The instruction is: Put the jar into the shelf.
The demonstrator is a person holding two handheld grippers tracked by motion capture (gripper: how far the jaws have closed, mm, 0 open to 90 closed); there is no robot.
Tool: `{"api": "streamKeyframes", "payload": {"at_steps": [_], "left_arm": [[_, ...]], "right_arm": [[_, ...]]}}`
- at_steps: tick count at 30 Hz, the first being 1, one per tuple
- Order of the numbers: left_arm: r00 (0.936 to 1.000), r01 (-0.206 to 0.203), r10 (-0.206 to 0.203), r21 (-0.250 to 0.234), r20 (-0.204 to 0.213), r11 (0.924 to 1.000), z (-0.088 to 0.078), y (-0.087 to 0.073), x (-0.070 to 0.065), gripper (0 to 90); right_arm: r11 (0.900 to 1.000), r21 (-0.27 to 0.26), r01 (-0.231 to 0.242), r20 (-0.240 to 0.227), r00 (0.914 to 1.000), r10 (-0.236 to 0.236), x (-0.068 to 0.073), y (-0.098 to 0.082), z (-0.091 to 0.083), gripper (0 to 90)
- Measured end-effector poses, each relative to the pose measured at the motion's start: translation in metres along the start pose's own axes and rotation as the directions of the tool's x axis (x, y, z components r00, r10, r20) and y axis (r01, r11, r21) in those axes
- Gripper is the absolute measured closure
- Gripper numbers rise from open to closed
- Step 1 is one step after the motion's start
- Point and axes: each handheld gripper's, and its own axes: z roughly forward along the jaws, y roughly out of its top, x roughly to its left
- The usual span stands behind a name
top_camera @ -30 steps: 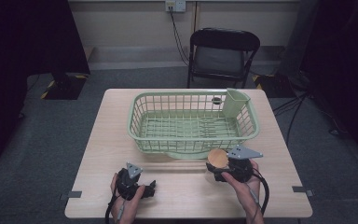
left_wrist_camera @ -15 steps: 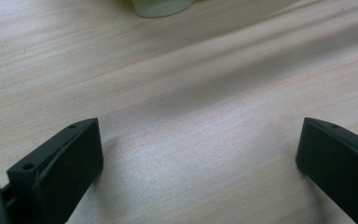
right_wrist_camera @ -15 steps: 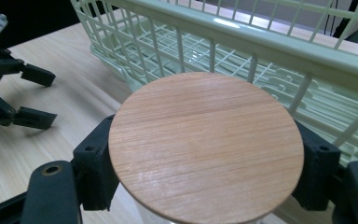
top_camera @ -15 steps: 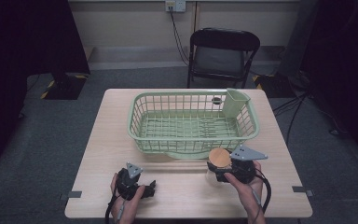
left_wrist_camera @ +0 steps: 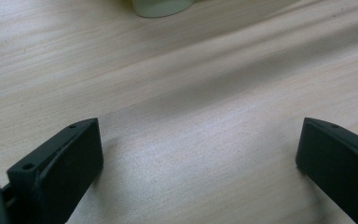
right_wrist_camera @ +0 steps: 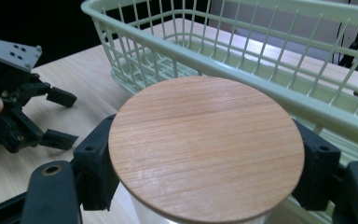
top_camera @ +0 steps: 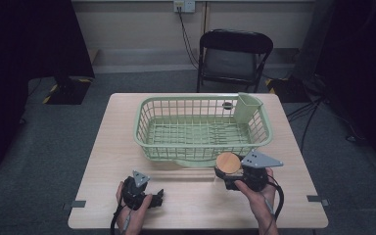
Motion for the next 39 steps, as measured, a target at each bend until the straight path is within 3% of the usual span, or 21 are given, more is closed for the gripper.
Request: {"api": "streamKeyframes", "payload": {"at_steps": [16, 33, 39], "left_arm": [[1.0, 0.0, 0.0, 0.0, 0.0, 1.0, 0.0, 0.0, 0.0, 0.4], [1.0, 0.0, 0.0, 0.0, 0.0, 1.0, 0.0, 0.0, 0.0, 0.4], [1.0, 0.0, 0.0, 0.0, 0.0, 1.0, 0.0, 0.0, 0.0, 0.4]], "right_arm": [[0.996, -0.093, -0.002, -0.033, 0.9994, -0.001, 0.001, 0.023, -0.004, 24.3], [0.986, -0.158, 0.047, -0.082, 0.9948, -0.061, 0.003, 0.076, -0.005, 24.3], [0.987, -0.152, 0.058, -0.087, 0.9936, -0.072, 0.003, 0.099, -0.006, 24.3]]}}
